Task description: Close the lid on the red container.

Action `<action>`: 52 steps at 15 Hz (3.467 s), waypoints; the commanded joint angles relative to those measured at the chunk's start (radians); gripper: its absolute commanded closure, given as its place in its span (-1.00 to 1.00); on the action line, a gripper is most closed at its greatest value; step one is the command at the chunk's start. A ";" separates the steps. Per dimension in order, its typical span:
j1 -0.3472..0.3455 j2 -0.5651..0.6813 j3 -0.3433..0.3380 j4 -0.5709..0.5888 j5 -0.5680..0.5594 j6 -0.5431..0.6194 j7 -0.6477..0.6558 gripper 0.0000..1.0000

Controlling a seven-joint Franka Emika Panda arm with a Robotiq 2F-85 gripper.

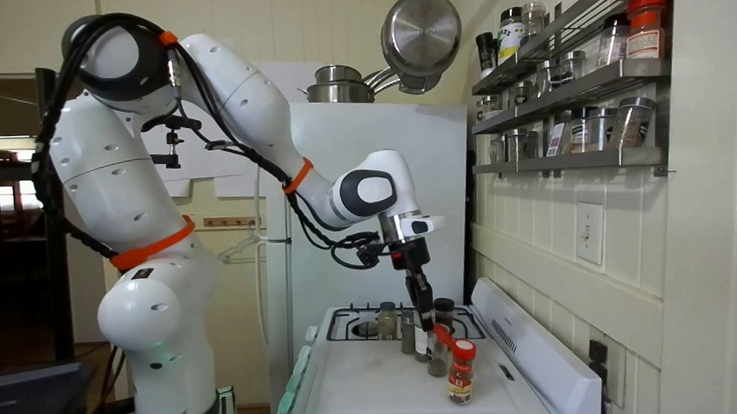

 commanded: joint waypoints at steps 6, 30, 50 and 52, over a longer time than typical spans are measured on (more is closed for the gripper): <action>0.050 0.007 0.014 0.029 0.018 -0.004 0.031 0.47; 0.079 0.000 -0.070 0.014 -0.036 -0.003 -0.282 -1.00; 0.130 0.026 -0.149 0.015 -0.009 0.018 -0.580 -0.11; 0.126 0.024 -0.146 0.017 -0.018 0.016 -0.572 -0.11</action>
